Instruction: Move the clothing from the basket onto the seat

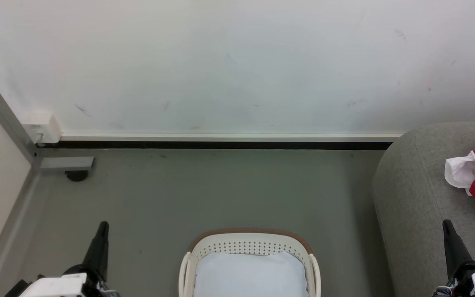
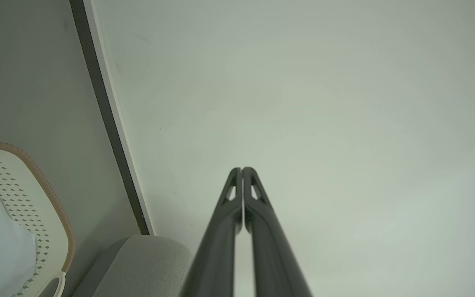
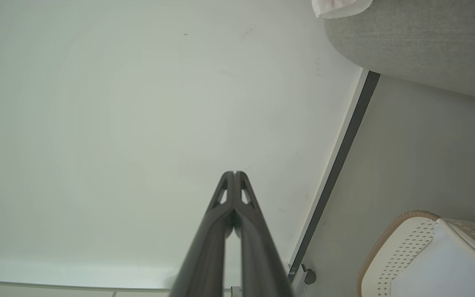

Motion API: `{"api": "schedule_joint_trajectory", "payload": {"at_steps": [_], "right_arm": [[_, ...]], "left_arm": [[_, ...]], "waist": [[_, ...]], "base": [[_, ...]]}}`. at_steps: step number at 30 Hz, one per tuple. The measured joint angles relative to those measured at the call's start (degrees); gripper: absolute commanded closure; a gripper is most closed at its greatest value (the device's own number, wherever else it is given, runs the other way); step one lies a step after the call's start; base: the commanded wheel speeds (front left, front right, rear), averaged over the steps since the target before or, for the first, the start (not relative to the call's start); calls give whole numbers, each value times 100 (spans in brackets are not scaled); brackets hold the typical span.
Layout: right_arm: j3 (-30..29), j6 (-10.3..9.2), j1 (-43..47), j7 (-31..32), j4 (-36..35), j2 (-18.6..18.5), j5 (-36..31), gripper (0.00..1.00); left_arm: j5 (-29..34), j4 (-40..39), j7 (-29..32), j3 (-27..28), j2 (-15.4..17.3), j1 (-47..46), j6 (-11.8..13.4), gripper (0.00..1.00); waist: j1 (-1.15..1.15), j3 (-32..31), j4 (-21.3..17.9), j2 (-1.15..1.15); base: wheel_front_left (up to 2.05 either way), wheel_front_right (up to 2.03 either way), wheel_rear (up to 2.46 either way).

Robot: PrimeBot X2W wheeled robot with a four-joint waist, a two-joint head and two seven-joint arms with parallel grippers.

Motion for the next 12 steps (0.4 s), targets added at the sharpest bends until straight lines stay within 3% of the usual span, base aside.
{"api": "schedule_joint_trajectory", "payload": {"at_steps": [12], "right_arm": [[0, 0, 0, 3, 0, 0, 0, 100]], "left_arm": [[1, 0, 0, 0, 0, 0, 0, 100]], "waist": [[0, 0, 0, 0]], "base": [[0, 0, 0]]}}
